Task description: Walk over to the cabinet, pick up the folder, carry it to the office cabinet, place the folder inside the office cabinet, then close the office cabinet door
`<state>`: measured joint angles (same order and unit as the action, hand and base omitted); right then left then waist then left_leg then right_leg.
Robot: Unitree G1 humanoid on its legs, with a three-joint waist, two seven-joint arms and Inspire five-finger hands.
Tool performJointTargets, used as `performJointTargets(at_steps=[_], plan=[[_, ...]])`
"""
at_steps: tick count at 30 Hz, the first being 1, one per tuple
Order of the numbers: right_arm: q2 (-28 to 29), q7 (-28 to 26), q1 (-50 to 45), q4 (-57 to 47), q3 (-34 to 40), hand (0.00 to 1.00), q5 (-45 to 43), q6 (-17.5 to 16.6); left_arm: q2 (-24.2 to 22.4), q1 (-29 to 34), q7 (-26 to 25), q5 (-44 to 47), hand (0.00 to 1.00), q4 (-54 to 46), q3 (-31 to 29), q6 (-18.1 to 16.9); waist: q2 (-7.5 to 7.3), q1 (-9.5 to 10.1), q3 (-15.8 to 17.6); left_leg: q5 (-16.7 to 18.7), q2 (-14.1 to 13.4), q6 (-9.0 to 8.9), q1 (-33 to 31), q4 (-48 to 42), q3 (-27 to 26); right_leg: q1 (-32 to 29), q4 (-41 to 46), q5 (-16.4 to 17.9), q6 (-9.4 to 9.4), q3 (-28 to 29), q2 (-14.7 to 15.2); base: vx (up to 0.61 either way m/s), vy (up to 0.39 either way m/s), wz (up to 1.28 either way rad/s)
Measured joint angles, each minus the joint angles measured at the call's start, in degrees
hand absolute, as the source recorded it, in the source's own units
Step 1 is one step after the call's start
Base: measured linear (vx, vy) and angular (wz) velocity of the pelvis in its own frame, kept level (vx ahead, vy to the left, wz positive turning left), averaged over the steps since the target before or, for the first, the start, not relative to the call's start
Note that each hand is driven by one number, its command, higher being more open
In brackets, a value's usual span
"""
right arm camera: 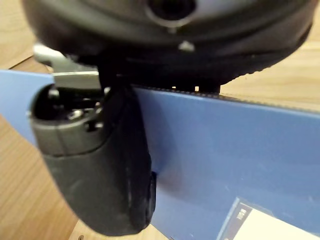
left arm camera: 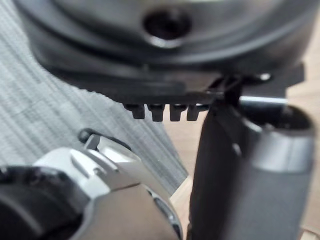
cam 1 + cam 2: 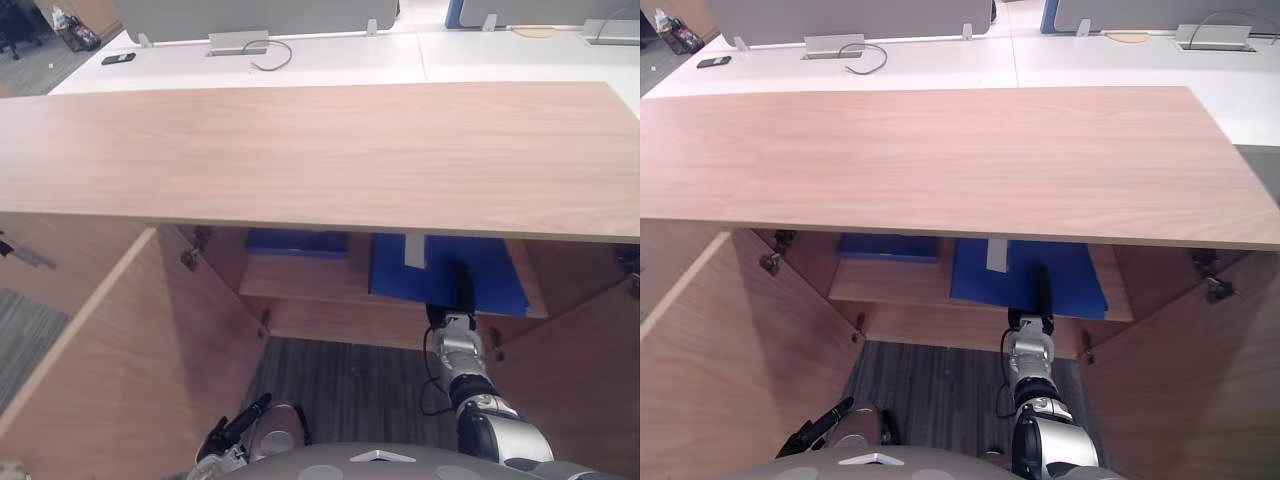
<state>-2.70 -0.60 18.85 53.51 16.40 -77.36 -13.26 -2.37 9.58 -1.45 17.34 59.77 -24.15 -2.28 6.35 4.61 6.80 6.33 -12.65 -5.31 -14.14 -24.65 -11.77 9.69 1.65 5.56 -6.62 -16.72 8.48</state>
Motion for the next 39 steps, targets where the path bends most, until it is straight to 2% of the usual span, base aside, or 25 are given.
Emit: performJointTargets(at_steps=[1,2,4,7,11,18,24,25,26,28,29,31,32,33,34,35,39], plan=[[-0.04,0.05,-0.1,0.28,0.16,0.0,0.0,0.02,-0.14,-0.27,0.27,0.25,1.0,0.16,-0.51,-0.08,-0.57,0.25,0.2,1.01,1.11,0.3,0.82,-0.47,-0.73,0.59,0.12,0.4,-0.93,0.37,1.53,0.24,0.42,-0.11],[1.51,0.78,-0.11,0.49,-0.15,0.0,0.02,0.48,1.1,-0.24,-0.46,-0.21,1.0,0.18,-0.43,-0.77,-2.85,0.01,0.31,0.75,3.95,1.04,2.24,2.51,-1.85,0.01,0.82,0.07,-0.68,-0.67,3.86,0.18,0.289,-0.06],[3.78,1.09,-0.11,0.49,-0.26,0.0,0.12,1.1,1.74,-0.28,-1.09,-2.61,1.0,0.06,-0.69,-1.11,-4.19,0.67,0.25,0.49,5.68,2.03,3.69,4.86,-3.48,-0.5,1.01,-1.84,-0.29,-1.78,5.63,0.16,0.2,-0.12],[5.87,1.24,-0.98,0.72,-2.09,0.0,0.19,2.68,1.83,0.28,-1.0,-4.63,1.0,0.55,-0.97,-0.85,-4.23,1.83,0.08,-1.16,7.97,3.61,9.16,11.38,-5.38,1.06,-0.52,-5.94,-0.22,-1.68,6.96,0.16,0.141,-0.21],[6.15,1.21,-1.77,0.74,-4.14,0.0,0.51,3.05,2.8,0.52,-0.93,-6.83,1.0,0.64,0.68,-0.92,-4.62,1.89,-1.11,-3.94,10.04,3.76,12.5,18.27,-5.66,1.47,-1.26,-6.93,-0.1,-1.64,7.64,0.09,0.03,-0.03],[3.61,1.27,-3.61,0.72,-4.59,0.0,2.46,1.32,3.94,2.09,-0.83,-7.42,1.0,1.59,3.42,-0.94,-4.54,1.55,-2.79,-7.42,10.11,2.98,16.63,25.83,-5.61,1.31,-1.18,-7.35,-0.33,-0.9,6.54,0.02,-0.045,-0.1],[0.73,2.9,-2.9,-0.6,-1.37,0.0,2.84,-0.94,4.42,2.48,-0.65,-8.89,1.0,1.6,5.89,-1.16,-3.72,1.61,-3.05,-8.39,10.22,3.16,16.55,26.94,-5.74,-0.29,-0.06,-7.33,-0.34,-0.01,6.71,-0.04,-0.05,-0.07],[0.61,4.14,-2.56,-2.32,-0.06,0.0,2.82,-1.33,3.98,2.5,-0.28,-8.88,1.0,1.45,5.9,-1.19,-2.97,1.63,-2.67,-8.23,9.84,3.31,16.18,25.88,-5.88,-1.71,2.17,-7.15,-0.37,0.69,6.93,-0.08,-0.027,-0.22],[0.68,5.27,-2.46,-6.3,1.0,0.0,2.82,-1.61,3.32,2.51,-0.11,-8.84,1.0,0.7,5.88,-1.35,-2.05,1.58,-2.08,-6.38,9.15,3.71,13.72,21.83,-5.79,-4.83,6.56,-5.97,-0.42,1.66,7.61,-0.11,-0.023,-0.24],[0.69,6.06,-2.38,-11.84,1.5,0.0,2.87,-2.58,2.77,2.42,-0.02,-8.76,1.0,-0.55,5.88,-1.61,-1.2,1.49,-0.87,-3.0,8.0,4.11,10.03,14.4,-5.91,-8.79,13.33,-3.43,-0.79,1.94,8.93,-0.17,-0.018,-0.18],[0.63,6.26,-2.32,-17.39,1.77,0.0,2.87,-3.62,2.61,2.39,0.18,-8.76,1.0,-1.91,6.34,-2.51,-0.73,1.22,0.36,1.03,7.06,4.56,5.9,5.52,-5.94,-12.67,20.76,-0.03,-1.38,2.79,10.57,-0.19,-0.002,-0.12],[0.67,6.28,-2.3,-25.35,1.74,0.0,2.95,-4.94,2.72,2.3,0.26,-8.62,1.0,-3.32,6.31,-3.07,-0.46,0.6,0.75,6.67,5.42,4.82,-0.85,-6.73,-5.42,-18.25,30.76,6.0,-2.74,3.23,12.62,-0.2,0.031,-0.04],[0.64,6.27,-2.23,-27.03,1.74,0.0,3.24,-5.14,2.75,2.25,0.32,-8.52,1.0,-3.79,6.29,-3.2,-0.54,0.43,0.98,8.0,5.08,4.77,-2.38,-9.48,-5.32,-19.41,32.61,7.76,-3.46,3.26,13.15,-0.25,0.034,-0.03],[0.65,6.25,-2.1,-29.67,1.59,0.0,5.46,-5.68,2.77,2.21,0.42,-8.33,1.0,-4.62,6.26,-4.03,-1.15,0.29,1.6,10.16,4.82,4.72,-5.15,-14.1,-5.0,-21.14,35.35,11.75,-4.58,3.14,14.35,-0.24,0.011,-0.01],[0.48,6.25,-1.96,-31.41,1.55,0.0,7.22,-6.11,2.63,1.97,0.42,-7.96,1.0,-5.58,6.24,-4.22,-1.2,0.17,2.25,12.0,4.41,4.23,-7.81,-18.13,-4.49,-22.7,37.93,15.25,-6.5,2.91,15.24,-0.21,0.002,0.1],[0.31,6.25,-1.95,-32.04,1.71,0.0,7.38,-6.41,2.48,1.87,0.41,-7.83,1.0,-6.0,6.31,-4.22,-0.94,-0.25,2.56,12.65,4.12,4.42,-9.75,-20.29,-3.66,-24.04,40.15,16.41,-6.01,2.74,15.44,-0.22,0.005,0.22],[0.42,7.69,-1.92,-33.92,4.49,0.0,7.09,-7.46,2.39,2.28,1.42,-6.02,1.0,-9.12,8.79,-4.4,-0.09,-0.34,3.42,13.18,4.95,4.92,-16.05,-25.43,-1.2,-29.05,47.08,19.1,-6.32,2.2,17.47,-0.15,0.004,0.35]])
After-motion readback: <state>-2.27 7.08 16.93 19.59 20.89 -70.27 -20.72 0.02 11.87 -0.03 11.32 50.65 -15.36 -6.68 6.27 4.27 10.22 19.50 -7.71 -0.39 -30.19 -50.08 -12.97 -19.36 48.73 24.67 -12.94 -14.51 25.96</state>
